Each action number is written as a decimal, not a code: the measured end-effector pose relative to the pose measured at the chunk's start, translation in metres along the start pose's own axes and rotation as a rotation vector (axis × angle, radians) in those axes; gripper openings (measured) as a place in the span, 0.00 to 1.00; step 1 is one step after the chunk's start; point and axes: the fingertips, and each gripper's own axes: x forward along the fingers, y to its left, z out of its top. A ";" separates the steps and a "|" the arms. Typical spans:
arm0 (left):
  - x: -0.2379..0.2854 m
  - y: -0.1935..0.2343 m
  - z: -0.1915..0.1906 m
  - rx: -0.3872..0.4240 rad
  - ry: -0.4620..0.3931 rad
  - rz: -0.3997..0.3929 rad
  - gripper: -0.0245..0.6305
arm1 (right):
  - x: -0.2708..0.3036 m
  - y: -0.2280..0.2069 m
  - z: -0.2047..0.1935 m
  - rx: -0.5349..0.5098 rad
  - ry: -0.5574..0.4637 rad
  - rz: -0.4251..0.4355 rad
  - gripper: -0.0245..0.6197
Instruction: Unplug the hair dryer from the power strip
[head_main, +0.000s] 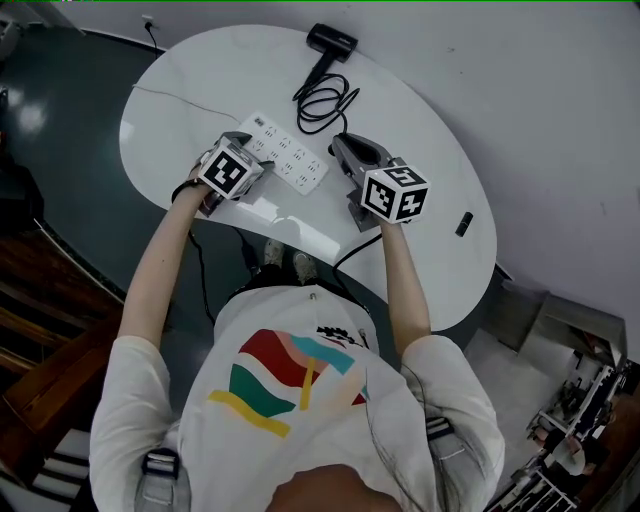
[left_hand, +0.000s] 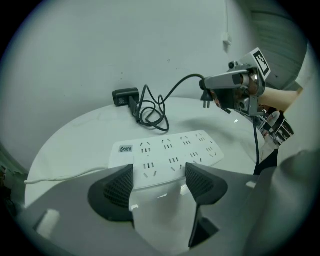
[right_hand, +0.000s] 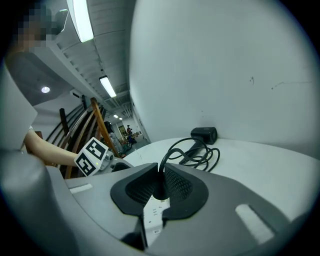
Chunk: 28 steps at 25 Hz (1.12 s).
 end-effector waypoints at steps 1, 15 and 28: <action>0.000 0.000 0.000 -0.001 0.000 0.001 0.53 | -0.001 -0.005 -0.005 -0.010 0.019 -0.020 0.12; 0.001 0.001 0.001 -0.001 -0.012 0.006 0.53 | -0.008 -0.038 -0.073 -0.153 0.225 -0.231 0.13; 0.001 0.001 0.000 -0.005 -0.020 0.014 0.53 | -0.014 -0.054 -0.091 -0.105 0.252 -0.314 0.17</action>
